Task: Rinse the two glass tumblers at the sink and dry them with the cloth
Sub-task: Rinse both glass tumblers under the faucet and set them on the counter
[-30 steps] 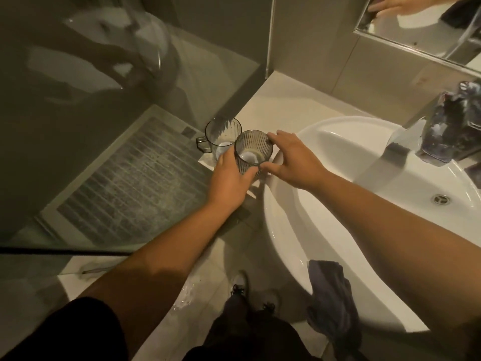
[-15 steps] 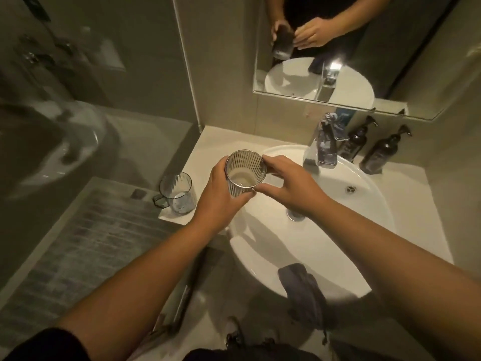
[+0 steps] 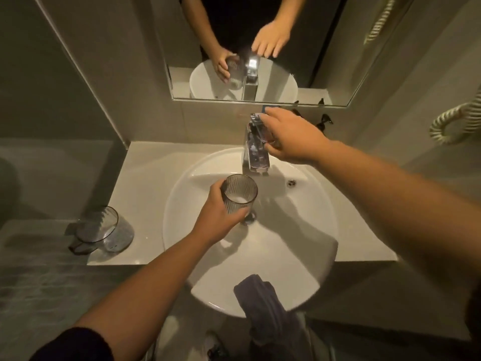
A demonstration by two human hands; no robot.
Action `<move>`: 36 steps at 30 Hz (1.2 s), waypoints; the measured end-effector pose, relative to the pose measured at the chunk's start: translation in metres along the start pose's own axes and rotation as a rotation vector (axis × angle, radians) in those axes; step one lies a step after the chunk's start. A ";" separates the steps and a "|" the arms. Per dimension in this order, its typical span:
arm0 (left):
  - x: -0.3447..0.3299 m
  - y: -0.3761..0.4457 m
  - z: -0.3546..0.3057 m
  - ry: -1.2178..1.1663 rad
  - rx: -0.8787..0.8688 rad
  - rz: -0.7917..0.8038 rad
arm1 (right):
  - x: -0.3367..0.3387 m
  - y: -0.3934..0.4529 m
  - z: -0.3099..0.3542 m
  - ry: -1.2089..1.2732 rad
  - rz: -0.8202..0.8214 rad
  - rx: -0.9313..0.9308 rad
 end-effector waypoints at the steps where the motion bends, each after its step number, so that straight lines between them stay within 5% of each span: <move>1: -0.005 0.006 0.002 -0.002 0.008 0.000 | -0.009 0.012 0.000 -0.030 0.078 0.020; 7: -0.025 0.030 0.013 -0.016 0.022 -0.016 | -0.021 0.040 0.001 -0.183 0.067 0.063; 20: -0.049 0.033 0.008 -0.033 -0.019 0.007 | -0.005 0.063 -0.011 0.013 0.124 0.076; 30: -0.059 0.030 0.024 -0.121 0.031 0.058 | -0.008 0.052 -0.016 0.221 0.098 0.050; 36: -0.054 0.038 0.042 -0.311 0.130 0.023 | -0.038 0.014 -0.041 0.596 0.082 -0.099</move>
Point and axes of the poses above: each hand's wrist, its own y-axis towards the middle knuckle, its own x-axis out of the back of the hand, z = x × y, the point moved 8 cm from there along y, towards the middle knuckle, and after that the axes turned 5 degrees about -y, right-handed, at the moved point
